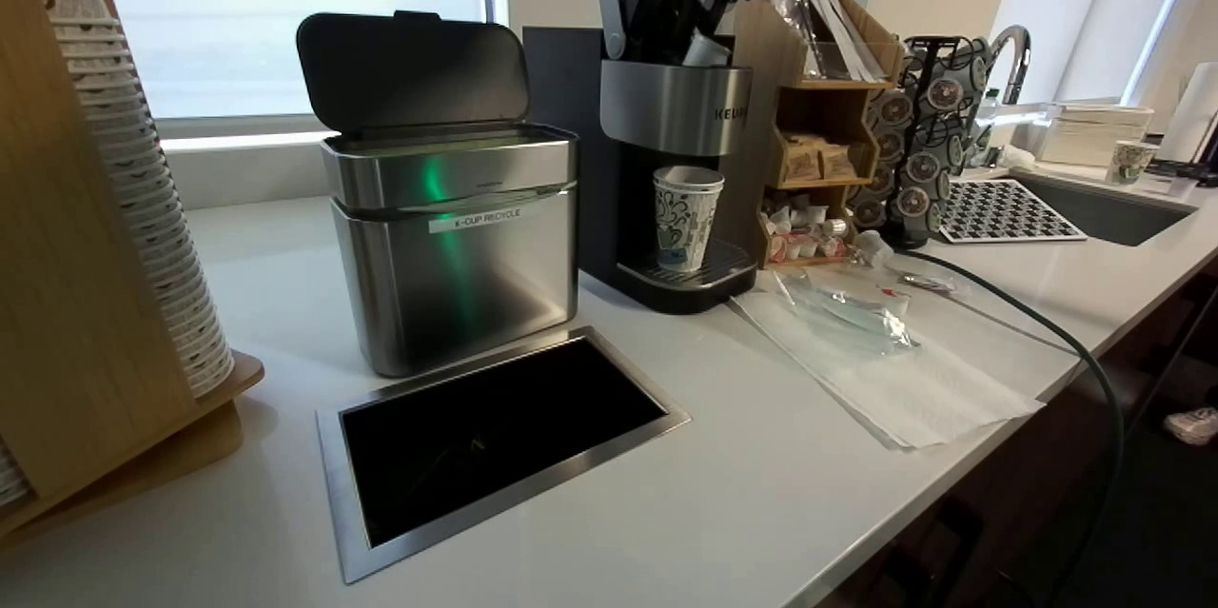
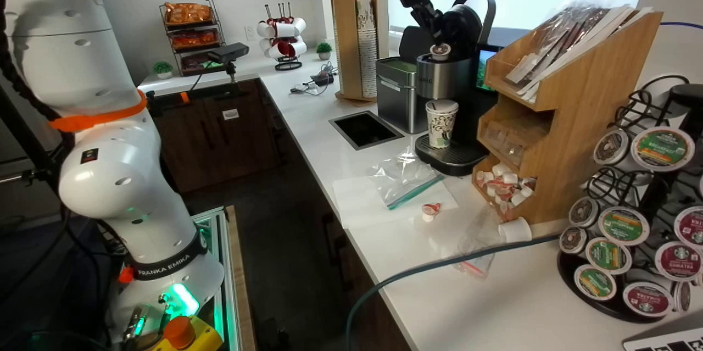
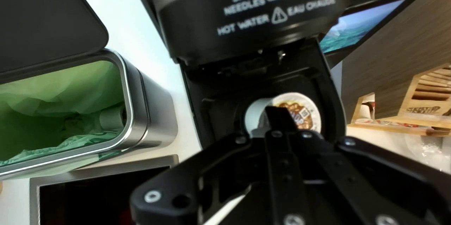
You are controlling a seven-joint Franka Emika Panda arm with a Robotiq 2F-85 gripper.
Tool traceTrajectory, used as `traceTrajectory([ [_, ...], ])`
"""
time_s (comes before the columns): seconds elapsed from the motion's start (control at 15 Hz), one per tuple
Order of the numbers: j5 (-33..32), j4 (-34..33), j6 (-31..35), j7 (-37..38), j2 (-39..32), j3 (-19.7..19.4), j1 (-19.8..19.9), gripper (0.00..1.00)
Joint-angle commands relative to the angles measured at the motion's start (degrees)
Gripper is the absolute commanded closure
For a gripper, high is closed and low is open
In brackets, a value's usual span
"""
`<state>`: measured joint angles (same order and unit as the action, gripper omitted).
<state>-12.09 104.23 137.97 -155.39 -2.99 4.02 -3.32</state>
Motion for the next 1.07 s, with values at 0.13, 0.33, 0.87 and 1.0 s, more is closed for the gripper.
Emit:
traceTrajectory([
  [0.13, -0.30, 0.81, 4.39, -3.09, -0.82, 0.64, -0.16, 1.00],
  [0.33, -0.05, 0.67, 4.23, -3.10, -1.41, 1.20, -0.54, 1.00],
  [0.87, -1.01, 1.43, 3.23, -3.09, -0.04, 1.71, -0.37, 1.00],
  [1.0, -0.56, 2.10, 2.95, -3.06, 1.59, 1.75, -0.43, 1.00],
])
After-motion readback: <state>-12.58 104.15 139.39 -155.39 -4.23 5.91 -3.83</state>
